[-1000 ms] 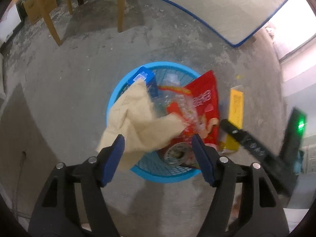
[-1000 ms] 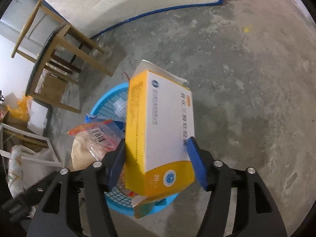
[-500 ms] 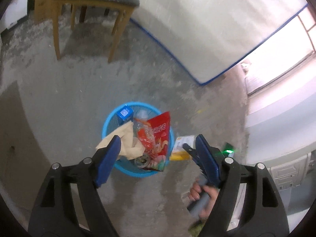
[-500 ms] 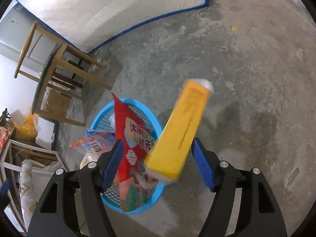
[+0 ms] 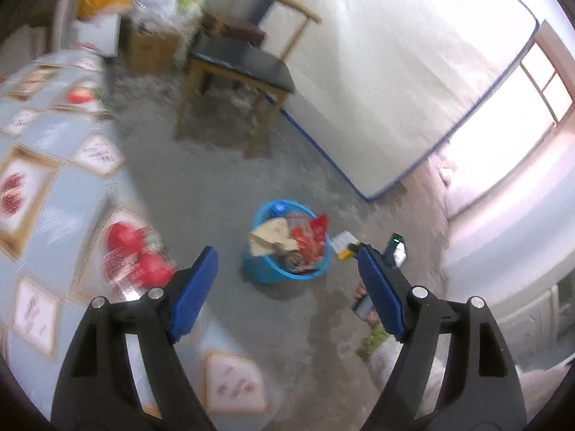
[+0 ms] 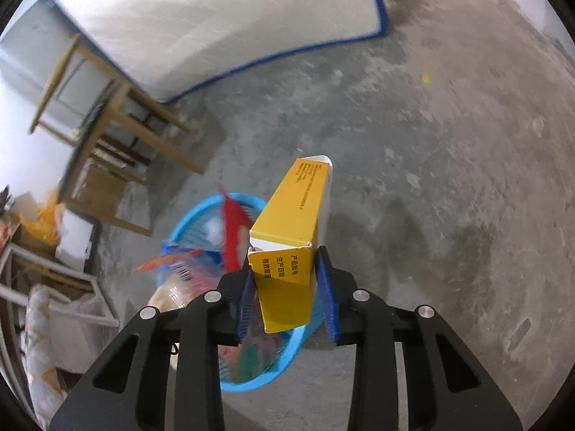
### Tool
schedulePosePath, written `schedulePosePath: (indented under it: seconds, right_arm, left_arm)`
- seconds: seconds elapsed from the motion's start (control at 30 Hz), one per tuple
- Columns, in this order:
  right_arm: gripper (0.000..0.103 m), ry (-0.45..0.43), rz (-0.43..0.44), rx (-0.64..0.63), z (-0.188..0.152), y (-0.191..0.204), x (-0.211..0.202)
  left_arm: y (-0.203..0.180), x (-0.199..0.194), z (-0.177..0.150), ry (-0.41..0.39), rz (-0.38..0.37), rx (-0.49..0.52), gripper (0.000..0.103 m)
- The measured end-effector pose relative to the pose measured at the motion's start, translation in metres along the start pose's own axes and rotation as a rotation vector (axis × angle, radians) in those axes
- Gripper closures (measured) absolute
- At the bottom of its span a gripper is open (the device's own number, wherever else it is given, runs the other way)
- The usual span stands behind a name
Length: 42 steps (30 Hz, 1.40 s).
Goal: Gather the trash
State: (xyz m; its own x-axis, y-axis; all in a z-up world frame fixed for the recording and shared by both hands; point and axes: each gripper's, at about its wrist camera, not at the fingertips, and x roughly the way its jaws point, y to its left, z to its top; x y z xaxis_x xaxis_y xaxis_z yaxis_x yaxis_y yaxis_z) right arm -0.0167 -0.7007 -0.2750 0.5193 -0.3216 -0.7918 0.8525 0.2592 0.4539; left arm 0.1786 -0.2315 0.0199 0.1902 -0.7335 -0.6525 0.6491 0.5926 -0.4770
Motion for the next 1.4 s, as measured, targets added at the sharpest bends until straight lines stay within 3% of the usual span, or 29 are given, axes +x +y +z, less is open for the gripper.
schedulePosePath:
  seconds: [0.13,0.23,0.5,0.67,0.83,1.03,1.17,1.33,1.4]
  right_arm:
    - [0.071,0.015,-0.017,-0.131,-0.014,0.027,0.002]
    - [0.072,0.110,-0.030,-0.150,-0.025,0.032,0.027]
    - [0.074,0.249,-0.173,-0.226,-0.051,0.042,0.051]
    - [0.072,0.303,-0.159,-0.249,-0.054,0.054,0.049]
    - [0.049,0.288,-0.164,-0.261,-0.049,0.063,0.032]
    - [0.046,0.199,-0.114,-0.259,-0.046,0.068,-0.020]
    - [0.046,0.096,-0.020,-0.334,-0.062,0.084,-0.094]
    - [0.015,-0.049,0.109,-0.506,-0.109,0.123,-0.207]
    - [0.008,-0.098,0.141,-0.562,-0.130,0.136,-0.244]
  left_arm:
    - [0.014,-0.042,-0.040,-0.097,0.061,-0.015,0.027]
    - [0.023,-0.068,-0.063,-0.125,0.085,-0.016,0.027]
    - [0.047,-0.083,-0.097,-0.123,0.123,-0.051,0.026]
    - [0.051,-0.089,-0.107,-0.128,0.109,-0.044,0.026]
    - [0.052,-0.096,-0.112,-0.155,0.124,-0.035,0.023]
    - [0.057,-0.102,-0.121,-0.178,0.152,-0.059,0.022]
    - [0.052,-0.109,-0.125,-0.210,0.190,-0.082,0.018]
    - [0.035,-0.114,-0.124,-0.263,0.265,-0.108,0.010]
    - [0.025,-0.114,-0.124,-0.274,0.294,-0.112,0.009]
